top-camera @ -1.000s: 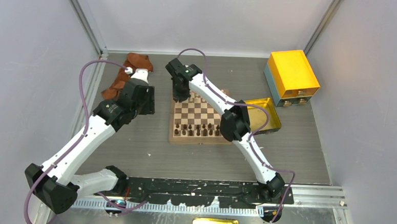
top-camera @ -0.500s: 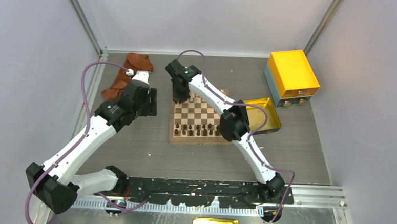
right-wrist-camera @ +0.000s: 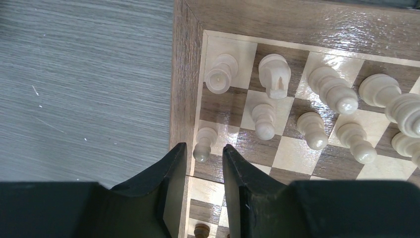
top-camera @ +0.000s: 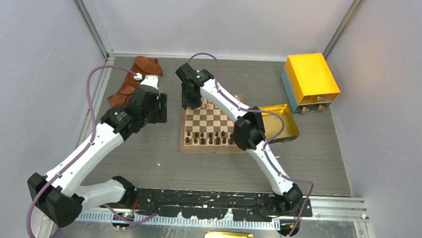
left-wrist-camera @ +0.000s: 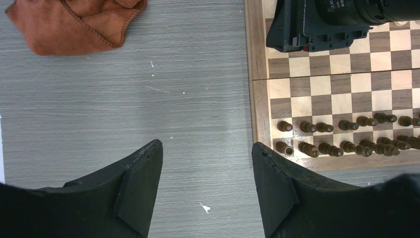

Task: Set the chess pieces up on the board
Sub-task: Place the chess piece on the chessboard, then move the chess piece to the chessboard.

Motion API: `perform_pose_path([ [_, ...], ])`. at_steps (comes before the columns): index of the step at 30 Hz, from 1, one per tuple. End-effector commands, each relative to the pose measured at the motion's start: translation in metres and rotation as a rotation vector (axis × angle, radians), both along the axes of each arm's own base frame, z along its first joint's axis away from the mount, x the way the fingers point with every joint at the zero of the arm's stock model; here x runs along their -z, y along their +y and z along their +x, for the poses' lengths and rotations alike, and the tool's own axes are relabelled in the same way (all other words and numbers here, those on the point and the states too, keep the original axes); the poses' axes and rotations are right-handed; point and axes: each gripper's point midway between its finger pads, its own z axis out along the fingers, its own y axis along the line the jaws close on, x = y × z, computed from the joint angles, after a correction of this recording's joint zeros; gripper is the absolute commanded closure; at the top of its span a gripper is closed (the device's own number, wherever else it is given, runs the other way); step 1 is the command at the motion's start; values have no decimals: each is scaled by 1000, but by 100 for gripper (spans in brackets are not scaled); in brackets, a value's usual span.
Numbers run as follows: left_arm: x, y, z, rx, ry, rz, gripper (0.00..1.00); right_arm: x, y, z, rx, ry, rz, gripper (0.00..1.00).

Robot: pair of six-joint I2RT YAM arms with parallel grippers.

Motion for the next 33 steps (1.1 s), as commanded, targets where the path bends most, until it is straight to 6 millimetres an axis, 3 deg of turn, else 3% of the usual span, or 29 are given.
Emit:
perform_pose_path([
  [1,-22,-2,7,1,-76,-25,33,-55,7,9,-13,-100,83,61],
  [7,-29,-5,10,11,-98,-37,33,-91,-2,13,6,-165,102,62],
  [12,-33,-16,17,64,-110,-45,32,-134,-26,19,55,-242,117,62],
  [15,-34,-29,24,121,-110,-54,31,-167,-53,24,120,-322,133,62],
  [19,-23,-45,41,152,-80,-56,27,-188,-109,35,277,-385,147,62],
  [25,8,-78,63,174,21,-76,32,-185,-180,34,404,-401,104,62],
  [33,53,-110,87,106,95,-66,42,-174,-217,28,443,-388,93,62],
])
